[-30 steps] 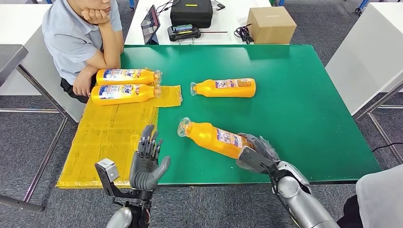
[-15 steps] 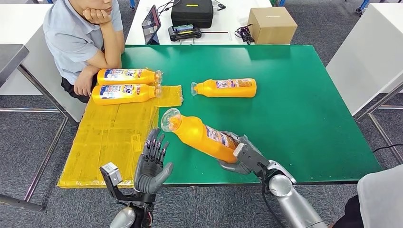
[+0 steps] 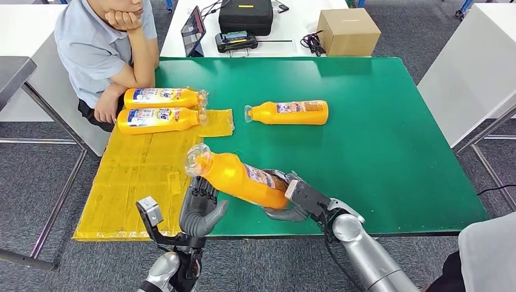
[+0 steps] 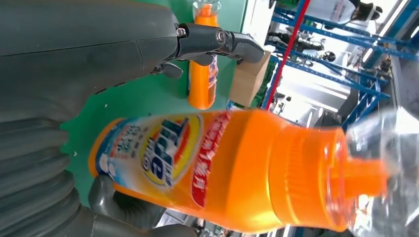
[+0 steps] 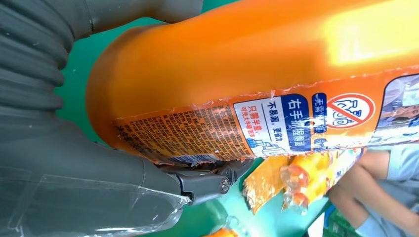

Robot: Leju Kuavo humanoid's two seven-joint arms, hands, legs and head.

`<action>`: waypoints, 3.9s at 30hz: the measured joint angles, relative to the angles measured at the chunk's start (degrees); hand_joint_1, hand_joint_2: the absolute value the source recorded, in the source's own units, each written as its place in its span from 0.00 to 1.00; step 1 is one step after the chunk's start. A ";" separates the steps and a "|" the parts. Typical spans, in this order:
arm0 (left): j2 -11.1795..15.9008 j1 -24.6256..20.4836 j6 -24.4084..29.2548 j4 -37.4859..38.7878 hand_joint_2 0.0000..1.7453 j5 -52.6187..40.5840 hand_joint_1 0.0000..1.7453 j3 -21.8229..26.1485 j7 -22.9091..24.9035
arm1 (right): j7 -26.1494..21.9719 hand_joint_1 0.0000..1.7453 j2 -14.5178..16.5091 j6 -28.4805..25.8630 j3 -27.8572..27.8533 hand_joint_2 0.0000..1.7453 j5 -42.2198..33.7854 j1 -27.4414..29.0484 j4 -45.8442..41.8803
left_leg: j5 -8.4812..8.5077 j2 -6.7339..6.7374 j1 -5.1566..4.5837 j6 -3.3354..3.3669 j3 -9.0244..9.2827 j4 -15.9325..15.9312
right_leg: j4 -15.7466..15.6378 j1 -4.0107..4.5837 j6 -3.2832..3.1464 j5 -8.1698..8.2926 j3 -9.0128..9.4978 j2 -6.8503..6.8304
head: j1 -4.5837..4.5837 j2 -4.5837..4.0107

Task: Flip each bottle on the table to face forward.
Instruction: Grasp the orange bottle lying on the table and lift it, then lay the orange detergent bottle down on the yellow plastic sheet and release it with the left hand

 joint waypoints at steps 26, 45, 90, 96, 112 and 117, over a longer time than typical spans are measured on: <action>-0.69 -4.13 2.52 3.71 1.00 -3.83 0.00 -2.93 -2.19 | 1.50 1.00 1.42 -0.35 5.09 1.00 -0.65 -5.23 5.17 | 0.02 0.00 0.00 0.03 0.00 0.00 | 0.00 0.00 0.00 0.00 0.00 0.00 | -0.01 0.00; -1.39 -5.57 3.82 5.97 1.00 -0.07 0.00 -1.59 0.29 | 1.50 1.00 2.54 -1.52 8.51 1.00 -0.42 -6.09 6.93 | 0.02 0.01 0.00 0.03 0.00 0.01 | 0.00 0.00 0.00 0.00 -0.01 0.00 | -0.01 0.00; -1.37 -5.13 14.22 1.38 1.00 -12.68 1.00 -3.01 -2.01 | 1.52 0.00 3.24 -2.98 9.46 1.00 -3.29 -6.28 10.47 | 0.02 0.00 0.00 0.03 0.00 0.01 | 0.00 0.00 0.00 0.00 -0.01 0.00 | 0.01 0.00; 1.14 -10.09 36.47 4.30 1.00 -45.77 1.00 -3.77 3.64 | 0.30 0.00 4.83 -6.18 7.96 1.00 -1.15 -5.82 12.48 | 0.05 0.02 0.02 0.02 0.03 0.00 | 0.02 0.01 -0.01 0.01 0.00 0.01 | 0.00 0.00; 5.84 -20.71 38.73 13.58 1.00 -86.06 1.00 14.44 14.42 | -0.88 0.00 8.68 -5.10 6.66 1.00 -0.39 -6.09 15.91 | 0.15 0.01 0.04 -0.03 -0.01 0.00 | 0.06 0.02 -0.01 0.02 -0.01 -0.01 | 0.02 0.00; 8.06 -24.42 38.64 19.26 1.00 -88.54 1.00 15.20 17.46 | -1.05 0.00 9.01 -4.62 6.66 1.00 -0.31 -6.74 16.63 | 0.16 -0.02 0.04 -0.03 -0.01 0.01 | 0.06 0.03 -0.01 0.02 -0.01 -0.02 | 0.02 0.00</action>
